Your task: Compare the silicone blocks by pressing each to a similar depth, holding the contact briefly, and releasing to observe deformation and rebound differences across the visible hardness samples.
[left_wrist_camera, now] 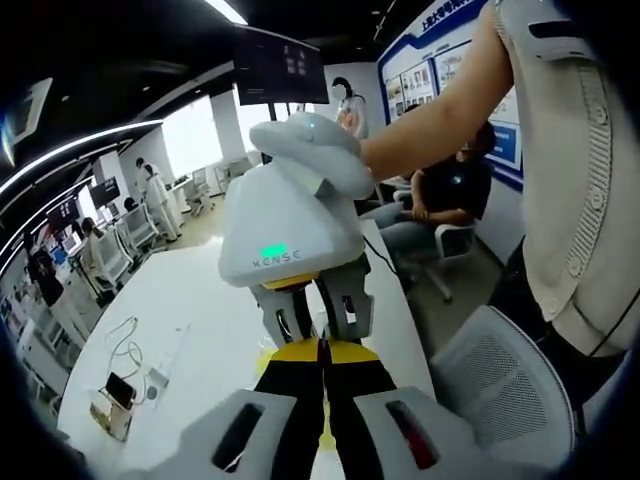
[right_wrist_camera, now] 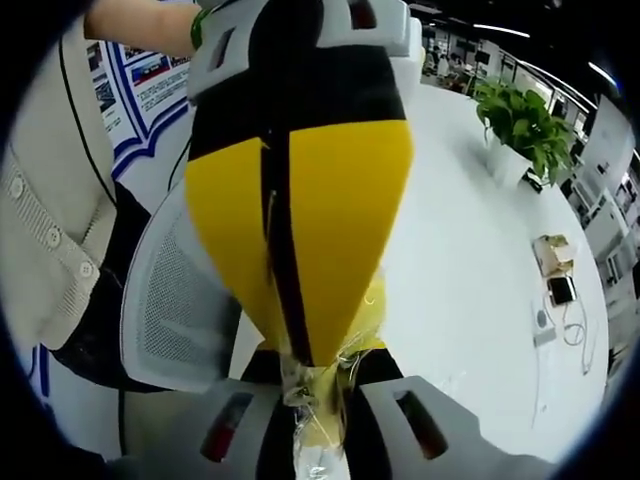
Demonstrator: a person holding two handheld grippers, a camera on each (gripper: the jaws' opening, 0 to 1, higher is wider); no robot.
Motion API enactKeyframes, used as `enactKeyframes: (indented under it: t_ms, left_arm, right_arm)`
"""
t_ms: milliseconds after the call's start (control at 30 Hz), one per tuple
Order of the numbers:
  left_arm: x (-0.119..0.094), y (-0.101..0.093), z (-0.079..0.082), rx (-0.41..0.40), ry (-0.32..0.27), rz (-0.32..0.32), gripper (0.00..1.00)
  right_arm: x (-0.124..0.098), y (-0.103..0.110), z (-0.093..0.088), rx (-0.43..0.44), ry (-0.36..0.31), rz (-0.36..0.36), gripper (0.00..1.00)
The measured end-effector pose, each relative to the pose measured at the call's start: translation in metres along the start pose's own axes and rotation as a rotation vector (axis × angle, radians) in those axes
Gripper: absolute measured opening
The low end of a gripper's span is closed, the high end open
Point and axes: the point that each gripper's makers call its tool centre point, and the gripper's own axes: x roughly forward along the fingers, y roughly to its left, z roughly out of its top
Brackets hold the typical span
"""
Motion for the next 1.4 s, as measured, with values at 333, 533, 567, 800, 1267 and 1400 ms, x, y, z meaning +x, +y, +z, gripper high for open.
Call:
enactKeyframes:
  t_ms: [333,533,567,800,1267,1400]
  left_arm:
    - [-0.0010,0.0006,-0.0008,0.001,0.004,0.004,0.00]
    - [-0.0015,0.0004,-0.0010,0.006,0.007,0.005,0.00]
    - [-0.0015,0.0003,-0.0012,0.007,0.008,0.005,0.00]
    - [-0.0014,-0.0016,-0.0023,0.009,0.013,0.002,0.00]
    - [-0.0010,-0.0044,-0.0040,0.014,0.024,-0.004,0.00]
    - [-0.0009,-0.0050,-0.0045,0.013,0.027,-0.005,0.00]
  right_arm:
    - [0.0010,-0.0006,0.0016,0.000,-0.010,-0.004,0.05]
    - [0.0014,-0.0017,0.0025,-0.018,-0.020,-0.011,0.06]
    - [0.0018,-0.0019,0.0027,-0.023,-0.022,-0.011,0.06]
    - [0.0036,-0.0004,0.0033,-0.035,-0.033,-0.007,0.07]
    - [0.0065,0.0003,0.0040,-0.036,-0.055,-0.001,0.09]
    - [0.0074,0.0000,0.0039,-0.043,-0.061,-0.004,0.10]
